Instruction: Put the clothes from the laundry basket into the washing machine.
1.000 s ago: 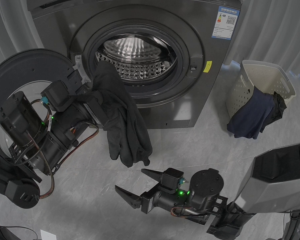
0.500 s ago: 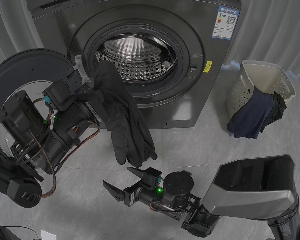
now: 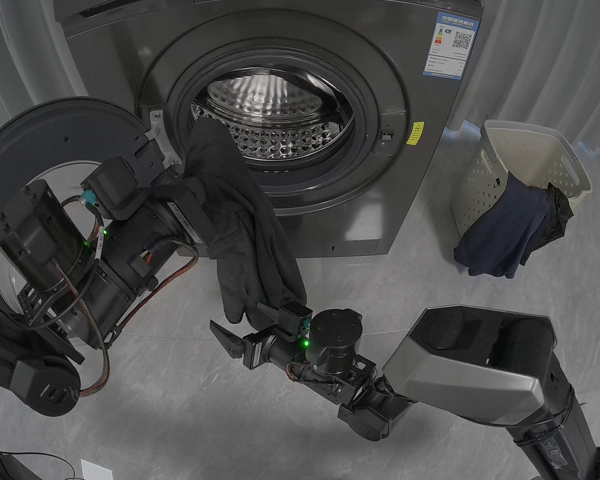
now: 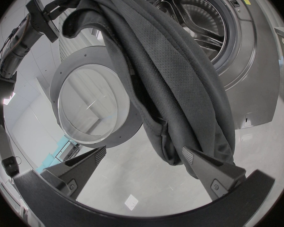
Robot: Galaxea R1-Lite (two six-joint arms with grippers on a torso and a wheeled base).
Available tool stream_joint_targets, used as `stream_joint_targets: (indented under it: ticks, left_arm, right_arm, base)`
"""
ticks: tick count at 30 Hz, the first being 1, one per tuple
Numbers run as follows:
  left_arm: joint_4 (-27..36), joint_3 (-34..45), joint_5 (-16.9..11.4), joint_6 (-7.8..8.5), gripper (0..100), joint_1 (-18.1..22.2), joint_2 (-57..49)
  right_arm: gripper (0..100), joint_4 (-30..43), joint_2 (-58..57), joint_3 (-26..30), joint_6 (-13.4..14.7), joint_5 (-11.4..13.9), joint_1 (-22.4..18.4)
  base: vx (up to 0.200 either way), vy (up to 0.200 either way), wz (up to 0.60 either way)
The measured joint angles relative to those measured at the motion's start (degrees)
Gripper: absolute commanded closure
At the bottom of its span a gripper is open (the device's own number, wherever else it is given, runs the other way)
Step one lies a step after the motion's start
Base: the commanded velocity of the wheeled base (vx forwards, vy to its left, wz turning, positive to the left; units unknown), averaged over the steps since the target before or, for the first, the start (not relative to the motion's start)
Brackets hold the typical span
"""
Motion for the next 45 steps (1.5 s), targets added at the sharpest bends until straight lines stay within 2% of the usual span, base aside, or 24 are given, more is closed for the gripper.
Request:
stream_joint_targets:
  ticks: [16,22,26,30,34,45]
  left_arm:
    - [-0.13,0.32,0.24,0.02,100,0.3,-0.28]
    - [-0.16,0.26,0.44,0.05,100,0.35,-0.27]
    - [-0.2,0.12,0.46,0.05,100,0.35,-0.13]
    - [-0.22,0.09,0.52,0.05,100,0.35,-0.06]
    - [-0.2,0.21,0.55,0.02,100,0.35,-0.09]
    - [-0.2,0.3,0.76,0.07,100,0.35,-0.28]
  right_arm:
    - [0,5.12,3.66,-11.02,0.15,-0.02,-0.23]
    - [0,4.86,3.83,-6.56,0.61,-0.05,0.44]
    - [0,5.01,2.28,-2.4,2.77,-0.05,1.97]
    - [0,5.61,1.16,-1.82,3.25,-0.07,2.85]
    - [0,7.25,1.02,-4.19,3.29,-0.02,3.11]
    - [0,13.17,4.79,-14.12,3.05,0.09,0.35]
  base:
    - [0.0,0.0,0.0]
    - [0.0,0.0,0.0]
    - [0.0,0.0,0.0]
    - [0.0,0.0,0.0]
    - [0.0,0.0,0.0]
    - [0.0,0.0,0.0]
